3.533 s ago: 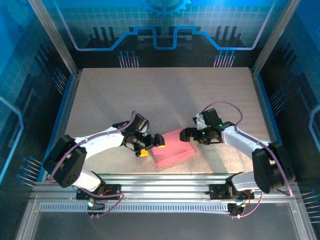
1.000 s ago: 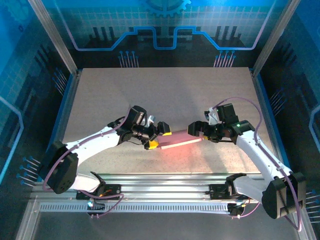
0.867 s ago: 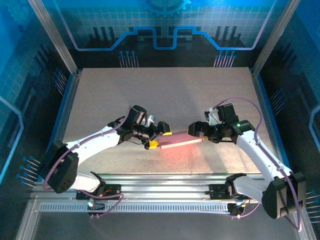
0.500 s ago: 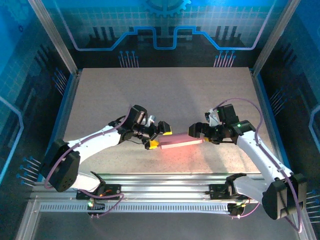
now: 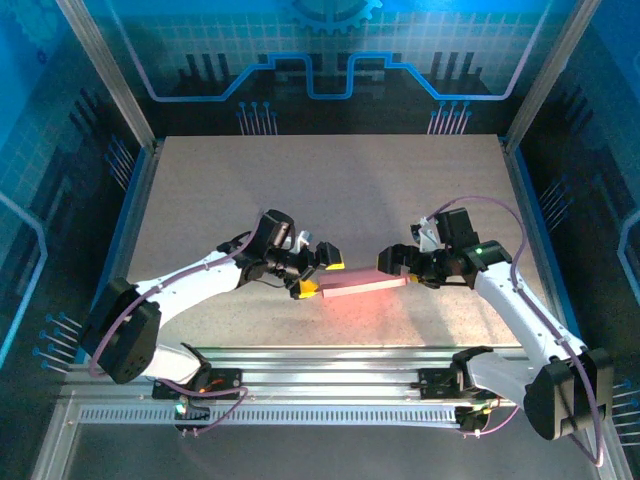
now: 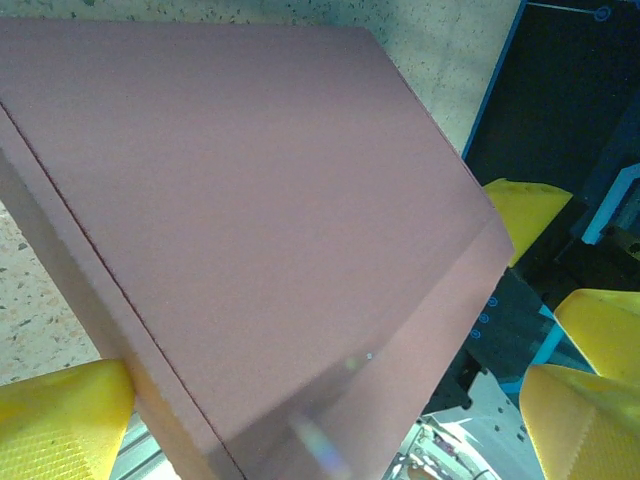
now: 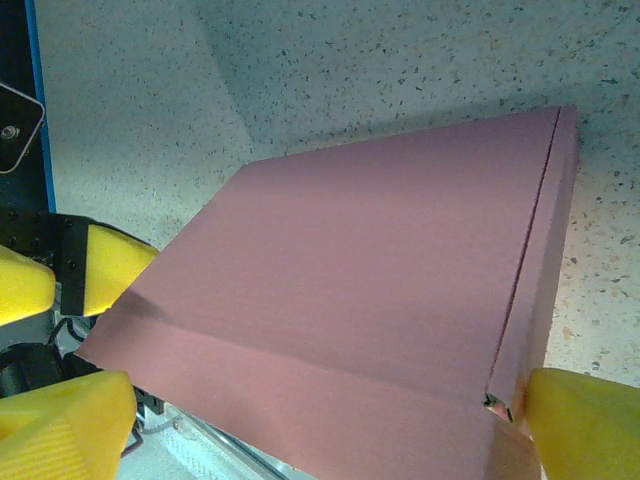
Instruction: Fold the paper box
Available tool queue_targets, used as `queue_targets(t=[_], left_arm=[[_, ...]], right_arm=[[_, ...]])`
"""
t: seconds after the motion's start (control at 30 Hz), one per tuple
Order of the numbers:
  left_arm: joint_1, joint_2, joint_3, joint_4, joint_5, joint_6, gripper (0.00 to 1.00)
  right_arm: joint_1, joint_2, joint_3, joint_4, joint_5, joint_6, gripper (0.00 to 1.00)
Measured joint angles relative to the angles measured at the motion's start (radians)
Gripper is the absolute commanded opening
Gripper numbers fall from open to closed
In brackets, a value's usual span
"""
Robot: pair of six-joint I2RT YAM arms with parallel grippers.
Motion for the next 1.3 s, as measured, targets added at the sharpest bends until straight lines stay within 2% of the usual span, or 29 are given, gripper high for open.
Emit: queue_targets(t=[1.3], left_arm=[[-0.018, -0.055, -0.002, 0.018, 0.004, -0.085, 0.99]], right_arm=[[-0.008, -0.044, 0.016, -0.05, 0.016, -0.002, 1.0]])
